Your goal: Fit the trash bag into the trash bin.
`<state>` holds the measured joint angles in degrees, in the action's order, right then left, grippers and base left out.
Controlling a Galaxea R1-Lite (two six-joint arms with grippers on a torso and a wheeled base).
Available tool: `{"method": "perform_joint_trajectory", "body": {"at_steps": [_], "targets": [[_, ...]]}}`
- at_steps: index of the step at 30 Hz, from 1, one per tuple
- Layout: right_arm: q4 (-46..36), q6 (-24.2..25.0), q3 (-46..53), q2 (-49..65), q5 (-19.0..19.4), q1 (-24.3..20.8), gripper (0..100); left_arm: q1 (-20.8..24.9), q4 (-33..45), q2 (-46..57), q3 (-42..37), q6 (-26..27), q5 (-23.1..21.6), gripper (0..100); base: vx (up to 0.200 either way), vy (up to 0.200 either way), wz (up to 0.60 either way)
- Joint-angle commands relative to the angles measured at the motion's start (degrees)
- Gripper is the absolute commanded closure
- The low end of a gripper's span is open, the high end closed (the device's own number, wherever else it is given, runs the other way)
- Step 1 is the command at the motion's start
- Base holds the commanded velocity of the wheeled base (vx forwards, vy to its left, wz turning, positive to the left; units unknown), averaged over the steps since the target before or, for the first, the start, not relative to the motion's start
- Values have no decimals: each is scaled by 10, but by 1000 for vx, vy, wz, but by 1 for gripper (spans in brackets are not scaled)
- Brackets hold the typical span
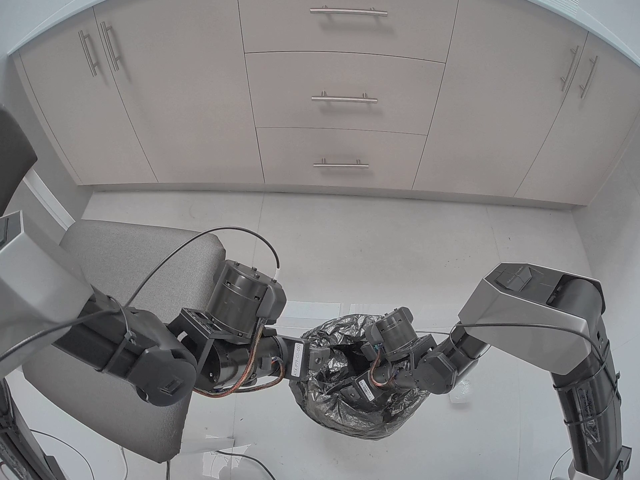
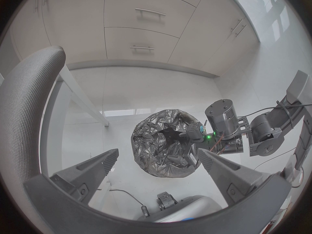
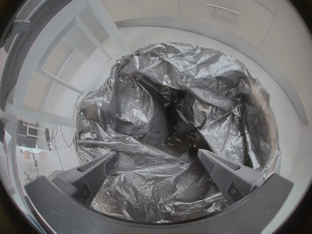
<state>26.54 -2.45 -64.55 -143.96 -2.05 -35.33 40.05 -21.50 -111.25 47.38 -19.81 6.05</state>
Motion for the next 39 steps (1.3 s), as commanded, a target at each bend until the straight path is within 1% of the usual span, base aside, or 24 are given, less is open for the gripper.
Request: {"method": "perform_joint_trajectory", "body": {"at_steps": [1,4,8,13,16,20,23,27,35,39], "targets": [[2,-27,-7,1,-20,-4,0,-1,0,-3,1,-1,0,0,0,0,0],[3,-50,-18,0,-35,-4,0,-1,0,-3,1,0,1,0,0,0,0],[2,-70,-23,7,-35,-4,0,-1,0,-3,1,-1,1,0,0,0,0],[2,-70,-8,43,-35,-4,0,-1,0,-2,1,-1,1,0,0,0,0],[3,-71,31,78,-35,-8,0,-1,0,-2,1,0,1,0,0,0,0],[4,-71,77,96,-35,-26,0,-1,0,0,1,0,1,0,0,0,0],[6,-70,102,101,-35,-33,0,-2,0,0,1,0,1,0,0,0,0],[29,-69,124,96,-35,-42,0,-3,0,0,2,0,1,0,0,0,0],[37,-70,91,41,-35,-40,0,-3,0,-2,1,0,1,0,0,0,0],[29,-69,74,25,-27,-33,0,-4,0,-4,2,0,1,0,0,0,0]]}}
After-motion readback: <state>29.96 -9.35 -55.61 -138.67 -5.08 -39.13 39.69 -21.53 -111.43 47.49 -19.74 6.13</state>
